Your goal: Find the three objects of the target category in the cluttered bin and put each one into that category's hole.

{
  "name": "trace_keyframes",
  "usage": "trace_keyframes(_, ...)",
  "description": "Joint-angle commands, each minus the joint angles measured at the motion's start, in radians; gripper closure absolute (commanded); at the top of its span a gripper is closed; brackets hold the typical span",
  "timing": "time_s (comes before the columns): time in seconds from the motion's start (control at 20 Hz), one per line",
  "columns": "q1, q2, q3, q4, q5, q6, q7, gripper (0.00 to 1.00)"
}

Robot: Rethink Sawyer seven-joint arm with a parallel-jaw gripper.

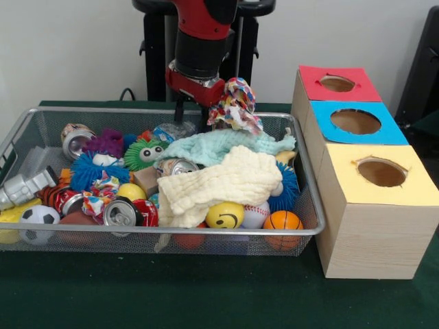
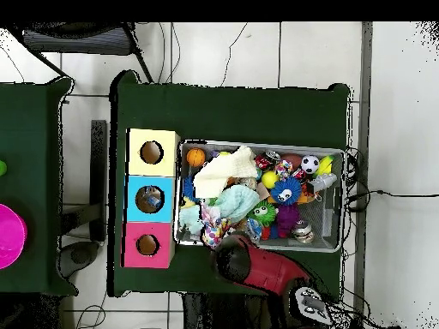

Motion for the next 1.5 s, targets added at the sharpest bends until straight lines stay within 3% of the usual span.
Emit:
trace_keyframes(0.05, 0.03, 0.08, -0.044, -0.114, 0.079, 0.153, 0.136, 0.0)
trace_keyframes(0.35, 0.058, 0.058, -0.076, -0.1, 0.083, 0.183, 0.123, 0.0)
trace_keyframes(0.8, 0.038, 0.089, -0.05, -0.109, 0.094, 0.086, 0.127, 0.0)
trace_keyframes(0.9, 0.027, 0.094, -0.036, -0.099, 0.095, 0.013, 0.149, 0.0)
trace_keyframes(1.2, -0.126, 0.125, 0.142, -0.027, 0.061, -0.229, 0.226, 0.0)
trace_keyframes(1.5, -0.176, 0.136, 0.191, -0.005, 0.045, -0.311, 0.232, 0.0)
